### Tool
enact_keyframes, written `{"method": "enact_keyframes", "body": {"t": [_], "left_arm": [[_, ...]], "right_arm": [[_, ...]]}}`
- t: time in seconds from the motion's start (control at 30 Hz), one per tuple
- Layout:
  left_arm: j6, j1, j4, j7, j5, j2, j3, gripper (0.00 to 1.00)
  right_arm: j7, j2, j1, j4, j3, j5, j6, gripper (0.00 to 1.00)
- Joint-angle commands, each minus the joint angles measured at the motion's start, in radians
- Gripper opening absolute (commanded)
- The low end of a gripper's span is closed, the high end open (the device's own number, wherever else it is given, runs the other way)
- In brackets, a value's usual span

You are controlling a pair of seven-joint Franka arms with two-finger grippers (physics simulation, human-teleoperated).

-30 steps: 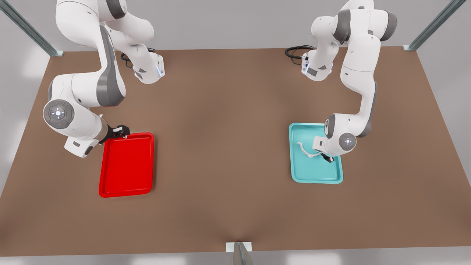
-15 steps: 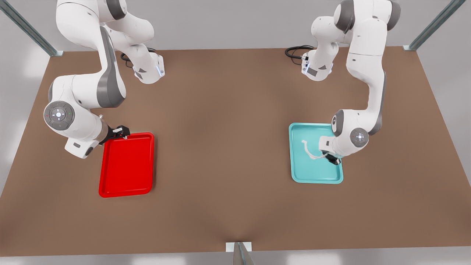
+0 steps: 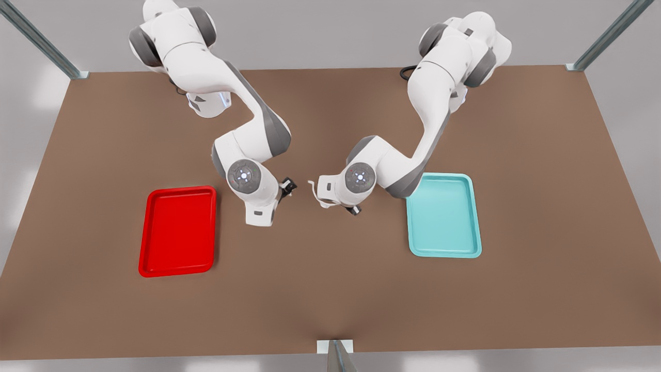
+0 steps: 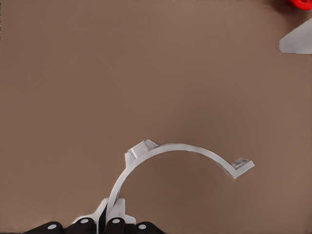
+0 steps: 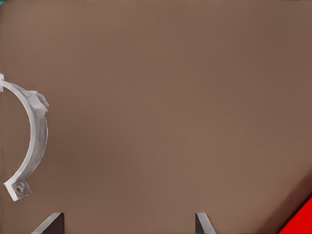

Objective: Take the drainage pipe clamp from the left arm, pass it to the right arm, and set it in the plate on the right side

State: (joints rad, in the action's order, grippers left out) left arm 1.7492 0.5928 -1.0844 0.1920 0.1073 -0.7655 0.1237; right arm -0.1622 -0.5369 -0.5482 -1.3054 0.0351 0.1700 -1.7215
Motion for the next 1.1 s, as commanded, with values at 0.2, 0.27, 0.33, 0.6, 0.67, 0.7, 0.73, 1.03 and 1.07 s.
{"method": "enact_keyframes", "body": {"t": [0.2,0.27,0.33,0.6,0.67,0.7,0.73,1.03,1.07], "left_arm": [[0.001,0.007,0.006,-0.876,0.005,-0.003,0.002,0.21],[0.023,0.009,0.006,-0.878,0.005,-0.009,0.002,0.21],[0.035,0.015,0.006,-0.881,0.003,-0.011,0.002,0.21],[0.033,0.016,0.006,-0.881,0.005,-0.012,0.002,0.21],[0.032,0.016,0.006,-0.881,0.005,-0.011,0.002,0.21],[0.026,0.015,0.006,-0.846,0.0,-0.009,0.004,0.21],[0.023,0.016,0.006,-0.786,-0.003,-0.009,0.004,0.21],[0.023,0.015,0.006,-0.755,-0.003,-0.008,0.004,0.21],[0.023,0.015,0.006,-0.755,-0.003,-0.008,0.004,0.21]], "right_arm": [[0.01,0.0,-0.022,-0.092,0.0,0.115,-0.271,1.0],[0.01,0.0,-0.026,-0.104,0.0,0.115,-0.282,1.0],[0.01,-0.002,-0.033,-0.104,0.0,0.115,-0.282,1.0],[0.009,-0.015,-0.053,-0.118,0.0,0.114,-0.299,1.0],[0.009,-0.017,-0.053,-0.118,0.0,0.112,-0.299,1.0],[0.007,-0.018,-0.053,-0.12,0.0,0.112,-0.299,1.0],[0.009,-0.025,-0.055,-0.118,0.0,0.112,-0.299,1.0],[0.009,-0.061,-0.068,-0.117,0.0,0.114,-0.343,1.0],[0.009,-0.063,-0.07,-0.117,0.0,0.114,-0.343,1.0]]}}
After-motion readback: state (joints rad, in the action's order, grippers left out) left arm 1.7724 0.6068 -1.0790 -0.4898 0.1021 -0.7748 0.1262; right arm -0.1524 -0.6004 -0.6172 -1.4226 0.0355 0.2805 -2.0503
